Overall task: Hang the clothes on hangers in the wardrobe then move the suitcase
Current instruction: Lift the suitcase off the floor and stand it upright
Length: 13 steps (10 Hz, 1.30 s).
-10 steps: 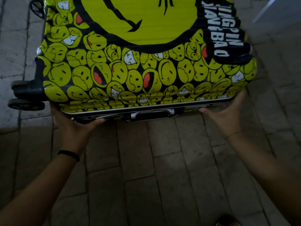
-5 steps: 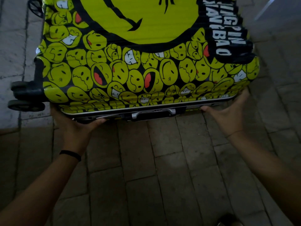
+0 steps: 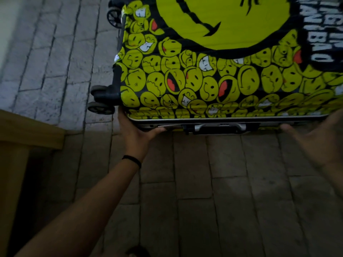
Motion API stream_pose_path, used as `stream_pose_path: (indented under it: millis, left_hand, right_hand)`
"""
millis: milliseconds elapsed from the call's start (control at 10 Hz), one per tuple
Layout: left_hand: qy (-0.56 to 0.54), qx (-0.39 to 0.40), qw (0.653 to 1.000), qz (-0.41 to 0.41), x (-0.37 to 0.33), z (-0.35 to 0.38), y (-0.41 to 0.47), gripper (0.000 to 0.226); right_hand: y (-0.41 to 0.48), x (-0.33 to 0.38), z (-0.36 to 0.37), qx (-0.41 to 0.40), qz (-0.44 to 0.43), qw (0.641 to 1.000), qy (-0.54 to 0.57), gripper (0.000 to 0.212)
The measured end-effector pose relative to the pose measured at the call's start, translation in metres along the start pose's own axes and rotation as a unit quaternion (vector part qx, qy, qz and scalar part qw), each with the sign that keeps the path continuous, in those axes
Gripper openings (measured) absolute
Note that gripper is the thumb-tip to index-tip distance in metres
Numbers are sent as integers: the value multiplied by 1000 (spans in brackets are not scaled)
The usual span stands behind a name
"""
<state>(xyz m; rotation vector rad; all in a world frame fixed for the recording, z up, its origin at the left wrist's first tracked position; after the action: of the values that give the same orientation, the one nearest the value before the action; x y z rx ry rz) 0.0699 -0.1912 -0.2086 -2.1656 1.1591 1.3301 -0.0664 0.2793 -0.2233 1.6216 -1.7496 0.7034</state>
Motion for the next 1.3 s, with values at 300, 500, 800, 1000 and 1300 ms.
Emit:
stream_pose_path:
  millis: [300, 500, 800, 1000, 1300]
  left_hand:
    - [10, 17, 1000, -6, -2, 1, -1, 122]
    - [-7, 91, 996, -3, -16, -1, 16, 95]
    - [-104, 83, 991, -4, -39, -7, 28, 88]
    - [-98, 54, 993, 28, -51, -13, 38, 80]
    - [-38, 46, 998, 21, -38, -13, 36, 85]
  right_hand:
    - [3, 0, -1, 17, 8, 1000, 13, 132]
    - [15, 20, -26, 74, -8, 995, 63, 100]
    - [53, 74, -41, 91, -112, 977, 159, 87]
    - [198, 181, -2, 30, -132, 976, 170, 98]
    - [39, 74, -47, 83, -25, 988, 131, 114]
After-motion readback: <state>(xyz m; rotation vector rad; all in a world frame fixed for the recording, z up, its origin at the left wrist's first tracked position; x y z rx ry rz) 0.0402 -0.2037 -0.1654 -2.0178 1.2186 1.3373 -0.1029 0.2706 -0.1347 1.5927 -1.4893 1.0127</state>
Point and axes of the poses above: each hand's wrist, its own y-axis towards the middle knuckle, its own z-axis out of the palm, x = y × z, the point moved 9 cm from there along y, towards the middle knuckle, and after that the axes turned 1 degree about x, right-handed, at the moved point
